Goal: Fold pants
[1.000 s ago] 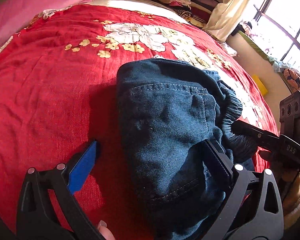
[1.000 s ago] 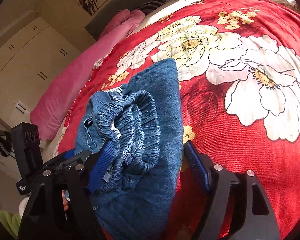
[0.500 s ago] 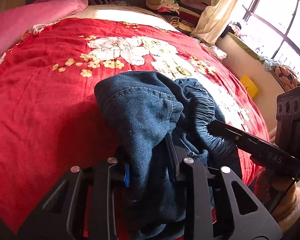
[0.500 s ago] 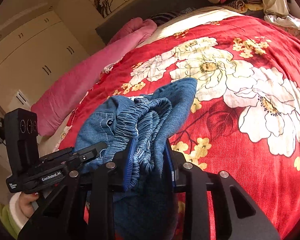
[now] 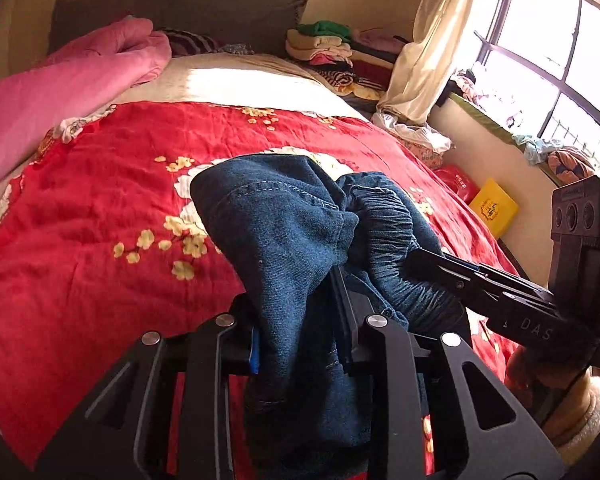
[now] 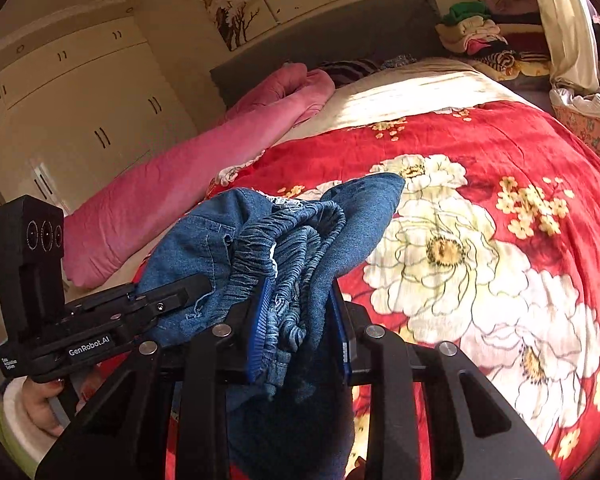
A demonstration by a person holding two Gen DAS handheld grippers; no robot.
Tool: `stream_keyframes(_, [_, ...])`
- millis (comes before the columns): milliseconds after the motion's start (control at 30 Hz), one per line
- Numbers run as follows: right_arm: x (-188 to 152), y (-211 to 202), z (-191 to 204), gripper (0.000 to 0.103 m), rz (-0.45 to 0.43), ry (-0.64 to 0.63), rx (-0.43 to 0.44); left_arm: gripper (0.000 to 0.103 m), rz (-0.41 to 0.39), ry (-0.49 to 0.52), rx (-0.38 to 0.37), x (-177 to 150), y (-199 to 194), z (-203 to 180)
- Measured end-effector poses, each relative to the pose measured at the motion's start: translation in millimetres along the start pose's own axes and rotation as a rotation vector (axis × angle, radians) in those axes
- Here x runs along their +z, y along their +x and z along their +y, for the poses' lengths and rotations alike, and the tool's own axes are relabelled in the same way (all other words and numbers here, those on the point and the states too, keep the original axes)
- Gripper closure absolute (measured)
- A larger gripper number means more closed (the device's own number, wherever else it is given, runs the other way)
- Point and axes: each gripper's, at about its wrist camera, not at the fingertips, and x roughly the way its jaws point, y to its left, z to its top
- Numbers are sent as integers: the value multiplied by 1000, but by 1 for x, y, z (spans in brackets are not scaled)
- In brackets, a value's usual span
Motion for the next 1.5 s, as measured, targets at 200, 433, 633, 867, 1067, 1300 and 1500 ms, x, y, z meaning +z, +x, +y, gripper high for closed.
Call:
stream_keyframes(200, [21, 39, -20, 76, 20, 21, -24, 84, 1, 4, 31, 15, 33, 16])
stream_keyframes(433, [-2, 78, -52, 76, 111, 67, -100, 76, 98, -69, 59, -14, 72, 47])
stream_keyframes(633, [-10, 57, -52, 67, 63, 68, -113, 66, 96, -87, 62, -24, 67, 55])
stream_keyframes(867, [-6, 30, -10, 66, -9, -66, -17, 62, 84, -86, 68, -26, 61, 59])
stream_keyframes(1067, [-18, 60, -12, 66, 124, -89, -76, 58, 86, -84, 74, -28, 60, 62])
stream_keyframes(1300, [-34, 68, -14, 61, 167, -47, -65, 53, 83, -76, 79, -30, 53, 62])
stream_keyframes(1500, [-33, 42, -6, 54, 102, -44, -58, 45, 60, -64, 75, -27, 37, 56])
